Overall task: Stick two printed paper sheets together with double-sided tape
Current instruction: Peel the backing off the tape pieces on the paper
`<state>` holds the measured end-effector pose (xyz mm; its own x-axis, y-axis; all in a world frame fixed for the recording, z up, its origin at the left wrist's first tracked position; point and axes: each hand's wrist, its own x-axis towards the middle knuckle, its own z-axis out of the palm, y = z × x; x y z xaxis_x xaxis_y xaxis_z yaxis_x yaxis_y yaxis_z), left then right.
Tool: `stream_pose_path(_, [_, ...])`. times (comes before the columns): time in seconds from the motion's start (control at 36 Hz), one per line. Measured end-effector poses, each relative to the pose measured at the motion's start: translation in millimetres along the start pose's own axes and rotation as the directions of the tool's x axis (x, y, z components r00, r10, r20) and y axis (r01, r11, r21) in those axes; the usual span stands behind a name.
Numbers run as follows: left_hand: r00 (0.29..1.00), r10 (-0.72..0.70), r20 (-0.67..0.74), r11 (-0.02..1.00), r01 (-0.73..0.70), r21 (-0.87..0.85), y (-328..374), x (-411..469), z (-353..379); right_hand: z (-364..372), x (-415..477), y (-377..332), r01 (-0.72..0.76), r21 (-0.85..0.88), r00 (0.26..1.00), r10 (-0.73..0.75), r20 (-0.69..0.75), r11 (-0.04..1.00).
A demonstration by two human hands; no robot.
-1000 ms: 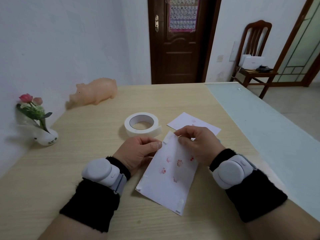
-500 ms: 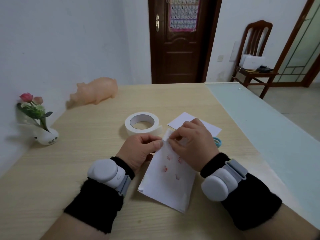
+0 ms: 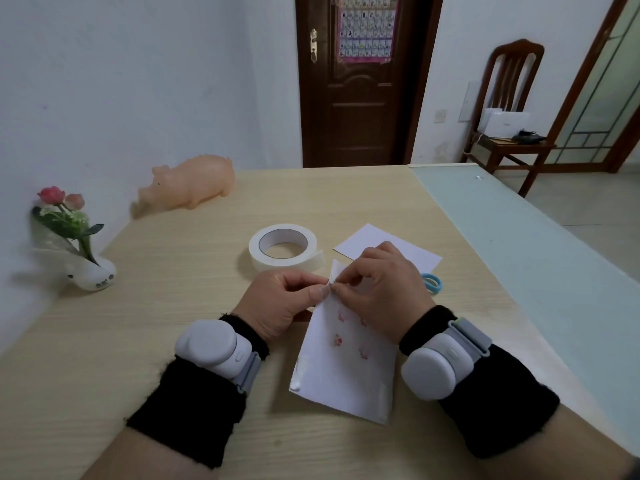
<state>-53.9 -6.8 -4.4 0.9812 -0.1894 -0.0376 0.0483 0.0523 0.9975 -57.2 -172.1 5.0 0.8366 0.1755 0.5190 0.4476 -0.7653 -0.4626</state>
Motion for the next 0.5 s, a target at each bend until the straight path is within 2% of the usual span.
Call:
stream_pose_path(0.28, [1.0,0.013,-0.009,0.998,-0.012,0.058,-1.0,0.7,-0.5,2.3,-0.4,1.0,0.008,-0.02,0.999,-0.009,-0.034,1.0])
stream_pose_path(0.5, [1.0,0.01,-0.005,0.994,-0.01,0.106,-0.5,-0.9,-0.4,1.5,-0.7,0.3,0.01,-0.032,1.0,-0.01,-0.002,0.999])
